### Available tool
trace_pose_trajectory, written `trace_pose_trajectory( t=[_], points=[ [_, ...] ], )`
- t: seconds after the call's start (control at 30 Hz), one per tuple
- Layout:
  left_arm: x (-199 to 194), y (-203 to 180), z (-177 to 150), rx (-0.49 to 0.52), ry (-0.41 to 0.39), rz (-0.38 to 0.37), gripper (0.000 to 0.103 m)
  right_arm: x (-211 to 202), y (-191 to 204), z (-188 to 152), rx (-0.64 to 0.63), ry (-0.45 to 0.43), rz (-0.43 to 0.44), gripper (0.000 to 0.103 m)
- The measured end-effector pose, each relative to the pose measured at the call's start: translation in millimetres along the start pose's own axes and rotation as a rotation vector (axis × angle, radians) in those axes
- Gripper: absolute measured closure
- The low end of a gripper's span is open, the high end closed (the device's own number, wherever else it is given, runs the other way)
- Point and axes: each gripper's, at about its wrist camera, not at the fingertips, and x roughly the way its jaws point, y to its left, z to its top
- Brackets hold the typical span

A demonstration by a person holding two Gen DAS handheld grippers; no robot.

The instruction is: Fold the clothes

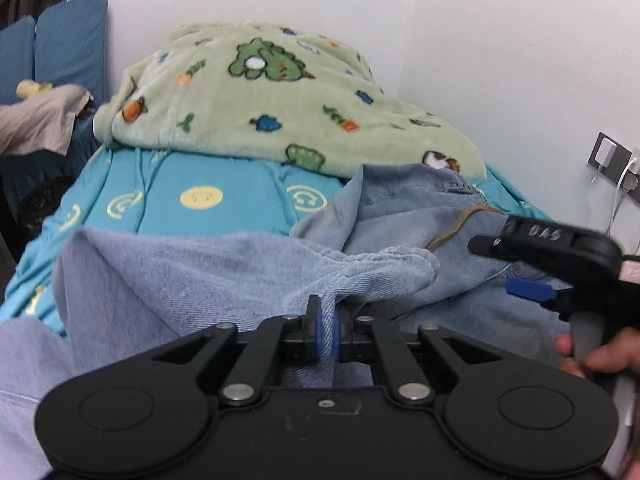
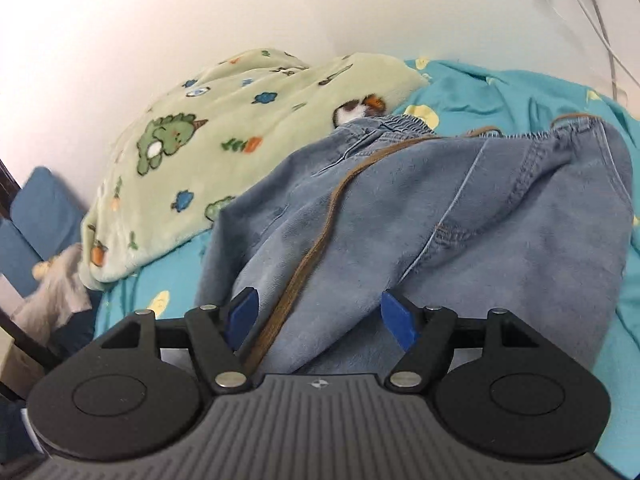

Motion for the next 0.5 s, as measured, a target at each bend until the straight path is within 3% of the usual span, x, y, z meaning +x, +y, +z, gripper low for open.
trace_pose_trajectory(
  t=[0.17,0.27,0.33,0.4,0.5],
  points=[
    [-6.4,7.5,2.4,-0.021,0.018,-0.005,0.094,-4.9,9.6,-4.8,-0.038,0.01,0.056,0.031],
    [-16.8,9.8,4.5,-0.012,0.017,-0.019,0.082,-2.4,17.0,-7.7,-0.061,0.029,0.095,0.031],
    [-25.8,10.7,5.4,-0.006,0.009,-0.025,0.066,-2.2,22.0,-10.0,-0.077,0.038,0.117,0.031],
    [-38.0,13.8,5.7,-0.015,-0.012,-0.033,0.059,-2.4,27.5,-13.3,-0.096,0.041,0.128,0.031],
    [-54.6,22.0,5.3,-0.034,-0.04,-0.045,0.057,-1.4,33.9,-18.6,-0.105,0.053,0.148,0.031]
  ],
)
